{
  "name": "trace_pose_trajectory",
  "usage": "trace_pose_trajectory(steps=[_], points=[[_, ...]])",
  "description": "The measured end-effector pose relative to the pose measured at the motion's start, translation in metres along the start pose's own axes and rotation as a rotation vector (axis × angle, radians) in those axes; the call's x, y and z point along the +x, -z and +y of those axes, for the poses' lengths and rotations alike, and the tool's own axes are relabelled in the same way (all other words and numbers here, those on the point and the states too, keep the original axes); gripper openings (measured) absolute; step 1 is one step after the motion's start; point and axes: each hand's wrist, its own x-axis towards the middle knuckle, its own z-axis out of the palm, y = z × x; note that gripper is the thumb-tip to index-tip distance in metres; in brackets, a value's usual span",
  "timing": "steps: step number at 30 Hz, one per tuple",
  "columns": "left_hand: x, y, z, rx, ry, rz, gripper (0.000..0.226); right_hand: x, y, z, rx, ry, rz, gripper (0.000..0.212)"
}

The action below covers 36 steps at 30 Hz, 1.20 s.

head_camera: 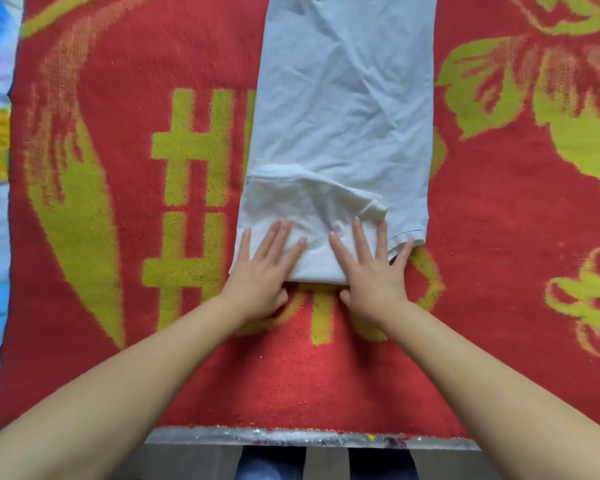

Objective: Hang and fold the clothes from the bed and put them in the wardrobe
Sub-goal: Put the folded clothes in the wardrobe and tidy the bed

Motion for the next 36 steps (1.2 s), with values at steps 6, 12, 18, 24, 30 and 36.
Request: trace_pose_trajectory(steps=[6,12,18,24,30,36], points=[[0.023,0.026,0.006,0.052,0.102,-0.161,0.092,0.012,0.011,0.018,-0.024,0.018,-0.051,0.075],[0.000,0.074,0.016,-0.118,-0.044,-0.708,0.081,-0.020,0.050,0.028,0.208,0.176,-0.434,0.055],[-0.019,0.099,0.012,-0.585,-0.096,-0.980,0.033,-0.049,0.067,0.049,0.427,0.303,-0.688,0.024],[0.012,0.088,-0.065,-1.203,0.416,-0.528,0.046,0.006,0.063,0.085,0.708,-0.009,-0.166,0.031],[0.039,0.058,-0.047,-1.641,0.937,0.059,0.016,0.047,0.044,0.083,0.726,-0.175,0.062,0.035],[0.022,0.024,-0.017,-1.066,0.812,0.405,0.024,0.030,0.030,0.074,0.550,-0.192,0.174,0.031]])
